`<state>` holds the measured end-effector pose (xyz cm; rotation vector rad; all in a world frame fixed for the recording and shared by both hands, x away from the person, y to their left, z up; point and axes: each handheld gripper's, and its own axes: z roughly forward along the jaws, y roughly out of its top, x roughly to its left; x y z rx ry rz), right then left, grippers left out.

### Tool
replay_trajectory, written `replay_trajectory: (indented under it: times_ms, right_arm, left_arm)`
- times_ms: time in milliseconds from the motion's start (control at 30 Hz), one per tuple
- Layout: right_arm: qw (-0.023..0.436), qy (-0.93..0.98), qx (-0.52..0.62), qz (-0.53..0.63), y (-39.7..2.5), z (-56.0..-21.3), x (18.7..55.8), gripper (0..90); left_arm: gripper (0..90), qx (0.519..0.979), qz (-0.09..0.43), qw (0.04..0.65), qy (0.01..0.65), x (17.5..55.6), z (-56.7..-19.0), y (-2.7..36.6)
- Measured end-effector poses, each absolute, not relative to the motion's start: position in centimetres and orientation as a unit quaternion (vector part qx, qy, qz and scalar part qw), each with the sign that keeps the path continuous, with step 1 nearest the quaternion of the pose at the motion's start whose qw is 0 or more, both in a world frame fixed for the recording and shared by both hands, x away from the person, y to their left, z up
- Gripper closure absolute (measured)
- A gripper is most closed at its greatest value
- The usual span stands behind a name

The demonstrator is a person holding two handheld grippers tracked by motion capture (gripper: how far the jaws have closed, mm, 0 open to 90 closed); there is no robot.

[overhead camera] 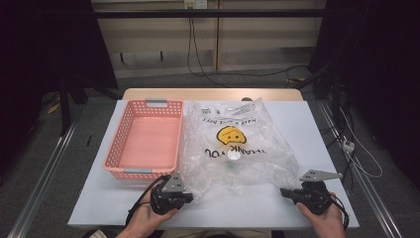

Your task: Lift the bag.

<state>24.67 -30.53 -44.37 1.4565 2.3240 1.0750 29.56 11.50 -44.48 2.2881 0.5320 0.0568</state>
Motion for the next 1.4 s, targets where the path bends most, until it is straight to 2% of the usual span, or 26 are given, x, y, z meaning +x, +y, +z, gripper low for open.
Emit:
replay_trajectory:
  times_ms: [333,700,1400]
  right_arm:
    - [0.109,0.759,0.473,0.434,-30.7,-42.0,25.3,90.0]
    - [0.150,0.740,0.459,0.468,-31.3,-39.0,26.6,90.0]
    - [0.184,0.719,0.433,0.512,-30.7,-35.1,30.8,90.0]
  left_arm:
    - [90.0,0.867,0.037,0.443,0.223,30.7,-41.1,13.0]
    - [90.0,0.832,0.070,0.501,0.227,32.0,-37.4,13.5]
    - [90.0,0.797,0.102,0.546,0.236,35.2,-33.5,13.7]
